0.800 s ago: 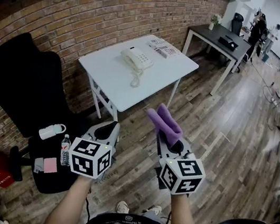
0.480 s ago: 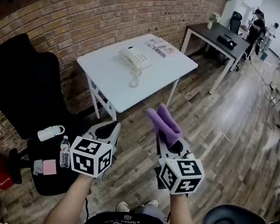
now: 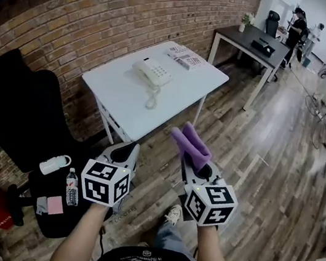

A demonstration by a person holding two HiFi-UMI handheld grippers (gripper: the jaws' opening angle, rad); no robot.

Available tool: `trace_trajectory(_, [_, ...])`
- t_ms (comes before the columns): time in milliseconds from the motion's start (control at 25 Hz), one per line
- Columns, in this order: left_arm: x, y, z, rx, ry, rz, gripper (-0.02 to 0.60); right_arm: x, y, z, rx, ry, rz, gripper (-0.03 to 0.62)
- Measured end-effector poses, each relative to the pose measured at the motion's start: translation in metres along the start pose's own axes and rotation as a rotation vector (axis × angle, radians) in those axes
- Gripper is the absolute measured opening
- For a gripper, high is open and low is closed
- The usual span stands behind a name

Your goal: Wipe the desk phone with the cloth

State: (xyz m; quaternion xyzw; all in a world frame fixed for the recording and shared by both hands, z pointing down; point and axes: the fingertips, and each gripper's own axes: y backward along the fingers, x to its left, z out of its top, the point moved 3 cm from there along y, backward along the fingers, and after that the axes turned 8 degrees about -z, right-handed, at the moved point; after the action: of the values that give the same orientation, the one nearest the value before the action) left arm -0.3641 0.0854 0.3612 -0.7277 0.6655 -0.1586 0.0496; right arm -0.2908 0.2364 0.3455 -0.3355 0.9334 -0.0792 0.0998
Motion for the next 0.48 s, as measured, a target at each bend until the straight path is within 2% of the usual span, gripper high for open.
trace_trajectory(480, [0.042, -0.115, 0.025, 0.02, 0.029, 0.042, 0.005, -0.083, -0.104, 0.023, 0.026, -0.002, 0.021, 0.044])
